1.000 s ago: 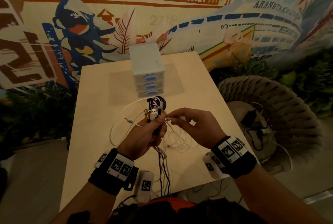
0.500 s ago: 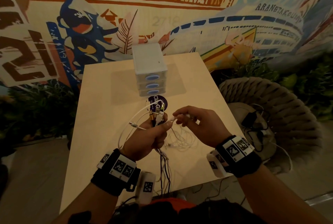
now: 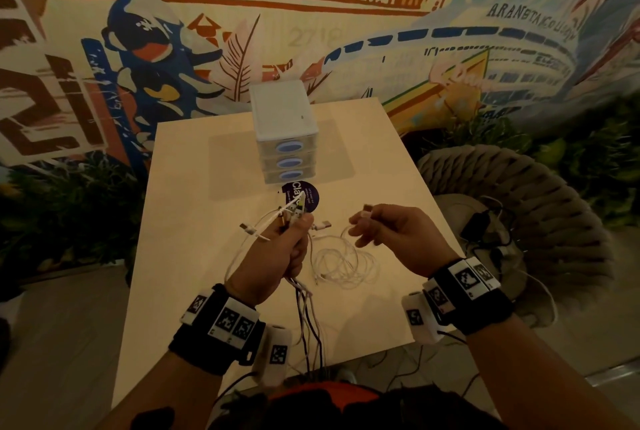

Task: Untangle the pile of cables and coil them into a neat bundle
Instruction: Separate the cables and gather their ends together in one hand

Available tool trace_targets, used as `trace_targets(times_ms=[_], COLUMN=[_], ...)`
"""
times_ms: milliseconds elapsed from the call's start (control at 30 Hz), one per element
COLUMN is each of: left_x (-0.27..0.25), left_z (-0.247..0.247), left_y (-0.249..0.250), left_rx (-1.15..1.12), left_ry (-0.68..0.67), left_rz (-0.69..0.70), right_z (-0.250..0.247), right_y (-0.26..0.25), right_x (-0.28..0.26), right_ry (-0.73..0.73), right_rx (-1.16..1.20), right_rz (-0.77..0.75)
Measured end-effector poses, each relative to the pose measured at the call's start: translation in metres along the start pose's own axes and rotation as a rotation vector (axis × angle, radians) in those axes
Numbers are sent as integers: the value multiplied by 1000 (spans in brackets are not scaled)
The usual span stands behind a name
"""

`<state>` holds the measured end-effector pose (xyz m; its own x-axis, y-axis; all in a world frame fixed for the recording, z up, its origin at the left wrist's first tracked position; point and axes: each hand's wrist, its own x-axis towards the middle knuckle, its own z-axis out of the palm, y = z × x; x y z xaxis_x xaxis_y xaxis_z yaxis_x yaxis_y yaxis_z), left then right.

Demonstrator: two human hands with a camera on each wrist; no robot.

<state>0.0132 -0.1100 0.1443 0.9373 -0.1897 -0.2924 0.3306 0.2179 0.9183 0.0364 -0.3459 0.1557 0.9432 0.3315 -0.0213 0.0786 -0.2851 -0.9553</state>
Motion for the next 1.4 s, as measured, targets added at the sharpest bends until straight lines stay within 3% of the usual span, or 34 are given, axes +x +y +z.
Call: trace_targets(times_ms=[200, 367, 567, 733, 900, 1400], left_x=[-2, -4, -8, -13, -15, -10], left_z=[1, 0, -9, -5, -10, -10], left_y=[3, 5, 7, 4, 2, -4], left_rx=[-7, -52, 56, 140, 106, 158], left_ry=[-83, -158, -283, -327, -282, -250], left_rz=[-35, -59, -97, -76, -64, -36], right_z=[15, 36, 35, 40, 31, 2], right_y=[-3, -12, -35, -49, -56, -30], right_x=[4, 5, 7, 18, 19, 16], right_ry=[69, 58, 22, 56, 146, 415], right_rx=[-263, 80, -122, -308, 48, 392], right_rz=[-160, -32, -251, -322, -250, -41])
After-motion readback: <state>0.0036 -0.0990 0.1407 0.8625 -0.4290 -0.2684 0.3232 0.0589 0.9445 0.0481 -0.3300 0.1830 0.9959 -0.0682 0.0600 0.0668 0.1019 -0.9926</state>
